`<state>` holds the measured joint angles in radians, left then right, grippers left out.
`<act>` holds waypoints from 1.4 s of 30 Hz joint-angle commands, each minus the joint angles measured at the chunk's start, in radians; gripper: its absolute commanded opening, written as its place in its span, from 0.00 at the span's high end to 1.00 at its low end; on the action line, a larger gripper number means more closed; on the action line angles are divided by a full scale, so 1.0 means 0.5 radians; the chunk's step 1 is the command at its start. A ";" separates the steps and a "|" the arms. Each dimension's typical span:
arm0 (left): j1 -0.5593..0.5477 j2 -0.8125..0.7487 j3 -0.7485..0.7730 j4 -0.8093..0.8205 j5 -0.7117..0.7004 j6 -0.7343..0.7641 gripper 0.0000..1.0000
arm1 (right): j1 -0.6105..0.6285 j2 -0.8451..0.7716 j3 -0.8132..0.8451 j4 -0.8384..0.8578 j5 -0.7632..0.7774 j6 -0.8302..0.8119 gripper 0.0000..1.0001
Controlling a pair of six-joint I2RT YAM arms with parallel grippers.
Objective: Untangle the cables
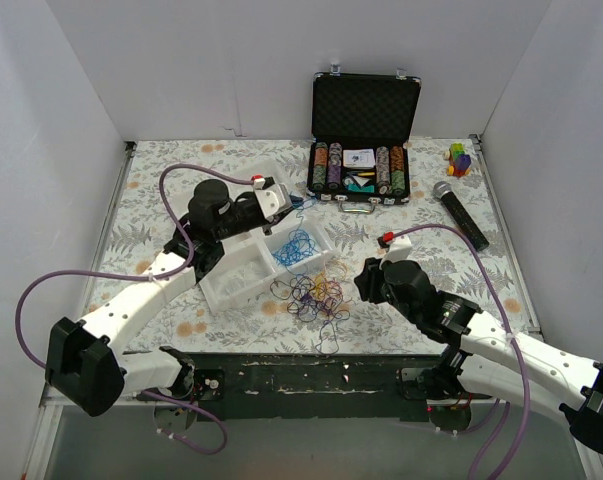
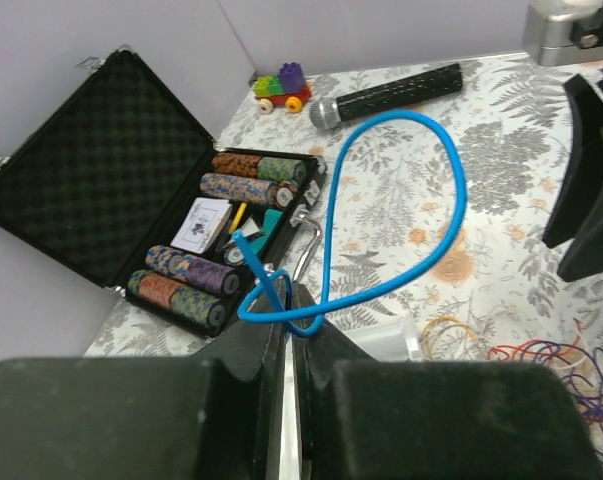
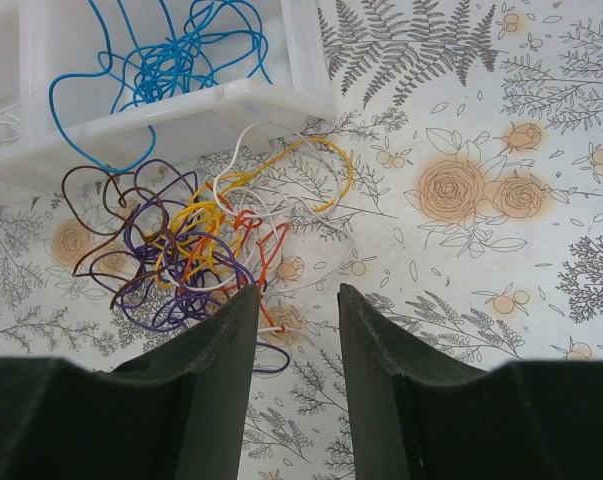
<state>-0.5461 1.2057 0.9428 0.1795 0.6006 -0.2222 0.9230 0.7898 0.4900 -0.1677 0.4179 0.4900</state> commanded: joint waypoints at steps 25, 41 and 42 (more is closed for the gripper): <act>0.018 -0.015 0.732 -0.402 0.367 -0.170 1.00 | -0.024 -0.015 0.023 0.117 -0.035 0.011 0.55; 0.083 -0.018 0.428 -0.249 0.121 0.061 1.00 | -0.027 -0.024 0.039 0.099 -0.032 0.011 0.55; 0.086 -0.018 0.415 -0.239 0.121 0.061 1.00 | -0.027 -0.030 0.039 0.099 -0.029 0.005 0.55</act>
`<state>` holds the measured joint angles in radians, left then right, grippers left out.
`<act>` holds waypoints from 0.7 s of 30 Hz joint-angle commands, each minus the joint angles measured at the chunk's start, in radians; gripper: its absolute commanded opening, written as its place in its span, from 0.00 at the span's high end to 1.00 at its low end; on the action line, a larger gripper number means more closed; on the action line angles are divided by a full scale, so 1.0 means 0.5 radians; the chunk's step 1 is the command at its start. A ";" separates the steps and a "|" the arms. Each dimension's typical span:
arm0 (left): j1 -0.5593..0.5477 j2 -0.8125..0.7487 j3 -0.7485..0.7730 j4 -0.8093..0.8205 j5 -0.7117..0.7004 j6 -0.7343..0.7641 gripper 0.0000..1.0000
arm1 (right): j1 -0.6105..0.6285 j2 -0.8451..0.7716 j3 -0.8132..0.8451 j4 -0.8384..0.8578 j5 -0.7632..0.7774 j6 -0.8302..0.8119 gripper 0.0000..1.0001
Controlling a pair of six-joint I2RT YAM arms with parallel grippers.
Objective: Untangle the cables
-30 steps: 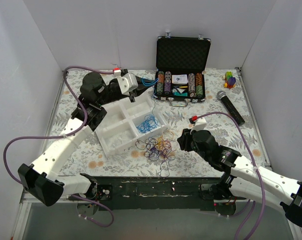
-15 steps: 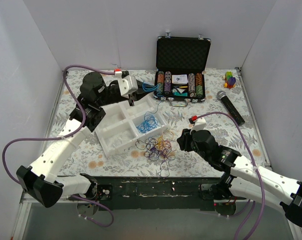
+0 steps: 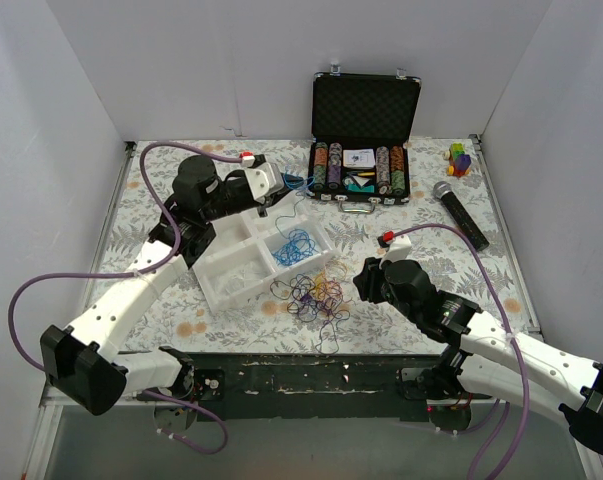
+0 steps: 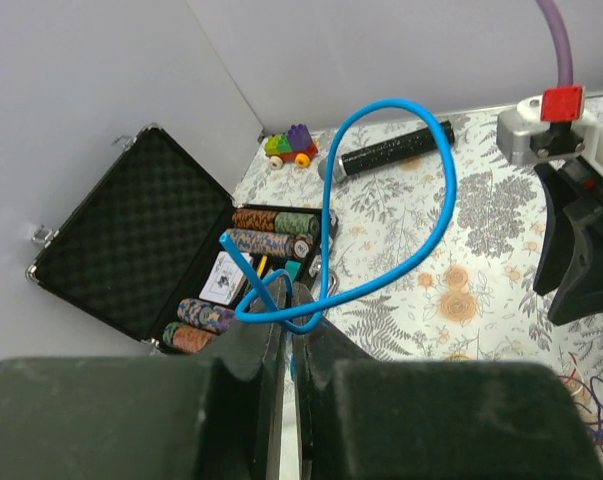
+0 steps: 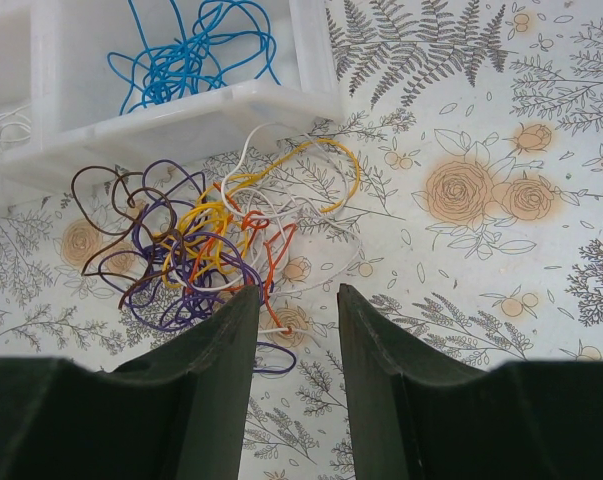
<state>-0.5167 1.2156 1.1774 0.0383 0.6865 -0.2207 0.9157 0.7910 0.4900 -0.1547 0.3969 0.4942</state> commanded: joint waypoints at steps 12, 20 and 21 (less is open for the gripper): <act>0.046 -0.044 -0.259 0.061 -0.060 0.098 1.00 | -0.027 -0.030 0.039 0.073 0.013 -0.013 0.55; 0.052 -0.047 -0.538 0.257 -0.167 0.162 1.00 | -0.034 -0.042 0.023 0.079 0.001 -0.016 0.55; 0.052 -0.044 -0.548 0.267 -0.164 0.165 1.00 | -0.034 -0.042 0.020 0.076 0.001 -0.016 0.55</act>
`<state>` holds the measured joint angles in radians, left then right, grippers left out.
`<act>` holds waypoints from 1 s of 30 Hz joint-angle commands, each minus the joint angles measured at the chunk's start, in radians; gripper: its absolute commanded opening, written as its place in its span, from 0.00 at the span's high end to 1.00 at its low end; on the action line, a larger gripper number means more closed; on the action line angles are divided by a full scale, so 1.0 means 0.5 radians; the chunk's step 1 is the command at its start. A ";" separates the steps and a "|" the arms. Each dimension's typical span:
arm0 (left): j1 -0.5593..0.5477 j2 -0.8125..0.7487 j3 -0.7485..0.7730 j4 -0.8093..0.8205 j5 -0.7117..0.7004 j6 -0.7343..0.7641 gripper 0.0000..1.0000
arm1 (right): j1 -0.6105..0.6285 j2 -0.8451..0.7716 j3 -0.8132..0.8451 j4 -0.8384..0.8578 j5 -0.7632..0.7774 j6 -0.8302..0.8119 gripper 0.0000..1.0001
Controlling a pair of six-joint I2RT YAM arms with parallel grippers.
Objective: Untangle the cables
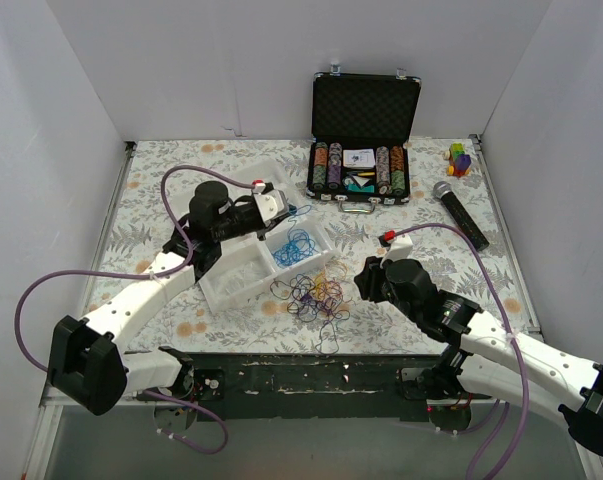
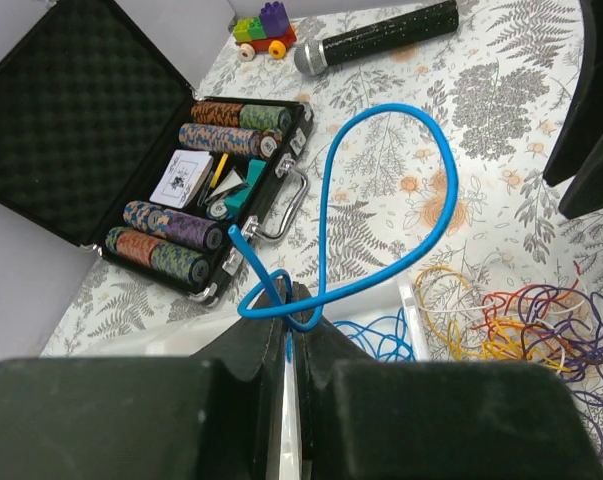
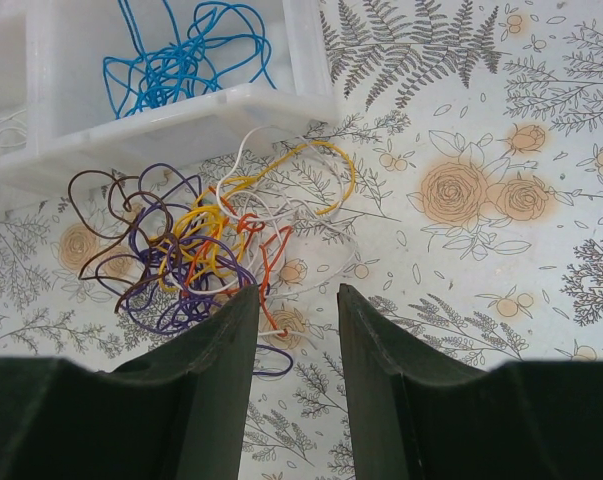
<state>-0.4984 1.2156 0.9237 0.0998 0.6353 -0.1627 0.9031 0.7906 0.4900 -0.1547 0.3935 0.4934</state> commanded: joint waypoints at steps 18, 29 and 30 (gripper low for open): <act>0.003 0.155 -0.133 -0.279 0.132 0.028 1.00 | -0.021 -0.038 0.014 0.095 0.005 -0.002 0.55; -0.148 0.495 -0.022 -0.340 -0.307 0.031 1.00 | -0.030 -0.063 0.032 0.095 0.008 -0.014 0.55; -0.148 0.526 -0.007 -0.371 -0.320 0.022 1.00 | -0.033 -0.060 0.035 0.104 0.005 -0.020 0.55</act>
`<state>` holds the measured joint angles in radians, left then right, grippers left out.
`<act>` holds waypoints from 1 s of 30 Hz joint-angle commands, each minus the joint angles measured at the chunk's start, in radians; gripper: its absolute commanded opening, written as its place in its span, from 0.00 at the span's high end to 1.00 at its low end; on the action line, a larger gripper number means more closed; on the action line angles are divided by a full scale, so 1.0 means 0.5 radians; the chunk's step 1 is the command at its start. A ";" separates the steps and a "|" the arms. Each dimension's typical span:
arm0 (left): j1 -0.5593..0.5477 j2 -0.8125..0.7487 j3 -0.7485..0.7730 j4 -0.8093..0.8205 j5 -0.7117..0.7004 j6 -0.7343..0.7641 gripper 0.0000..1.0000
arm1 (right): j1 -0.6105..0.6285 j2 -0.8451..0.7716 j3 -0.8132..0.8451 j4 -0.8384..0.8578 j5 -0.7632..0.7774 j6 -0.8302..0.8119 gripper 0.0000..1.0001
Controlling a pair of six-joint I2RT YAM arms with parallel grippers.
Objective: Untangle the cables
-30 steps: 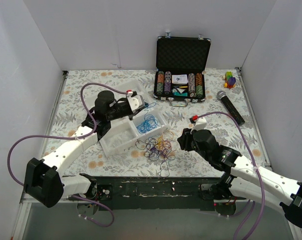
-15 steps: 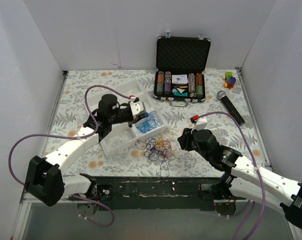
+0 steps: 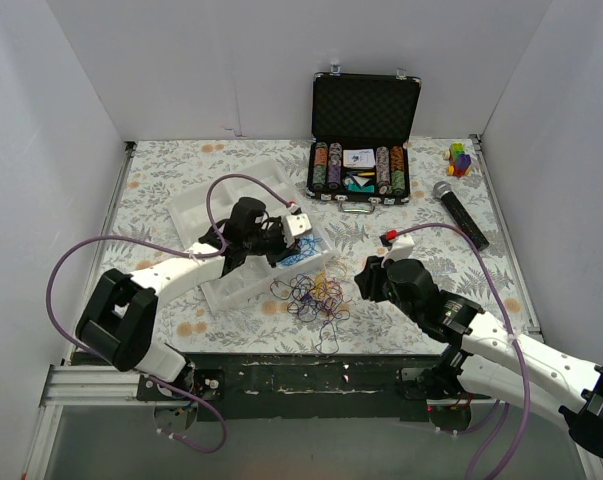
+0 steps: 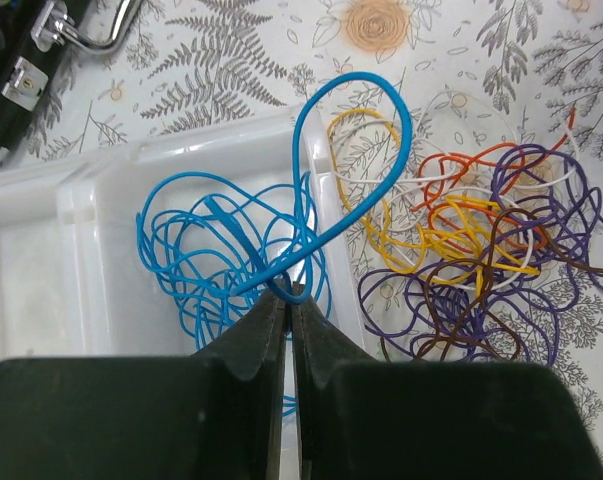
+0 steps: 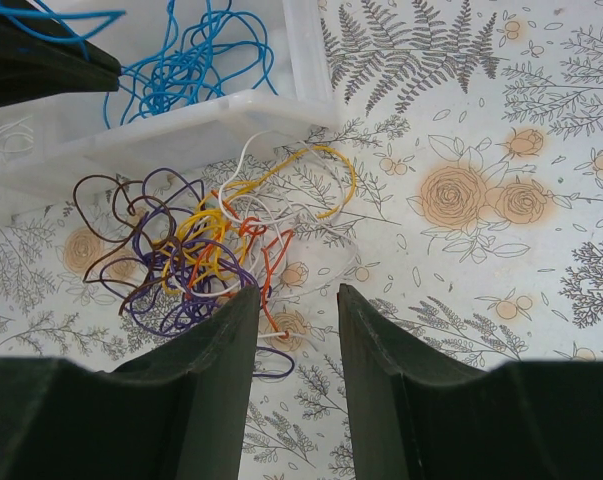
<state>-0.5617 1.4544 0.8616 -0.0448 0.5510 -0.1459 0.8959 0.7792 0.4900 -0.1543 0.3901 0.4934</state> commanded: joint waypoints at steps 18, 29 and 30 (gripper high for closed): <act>-0.021 0.214 0.201 -0.202 -0.222 -0.073 1.00 | -0.629 0.781 0.462 1.198 -1.509 0.138 0.47; -0.018 0.107 0.155 -0.275 -0.237 -0.012 0.92 | -0.703 1.316 0.551 1.563 -1.878 0.338 0.47; -0.018 0.092 0.154 -0.282 -0.237 -0.012 0.90 | -0.703 1.341 0.560 1.569 -1.881 0.329 0.50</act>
<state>-0.5716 1.5726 0.9310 -0.1734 0.4397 -0.1699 0.5442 1.4143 0.7174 0.5129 -0.4706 0.6331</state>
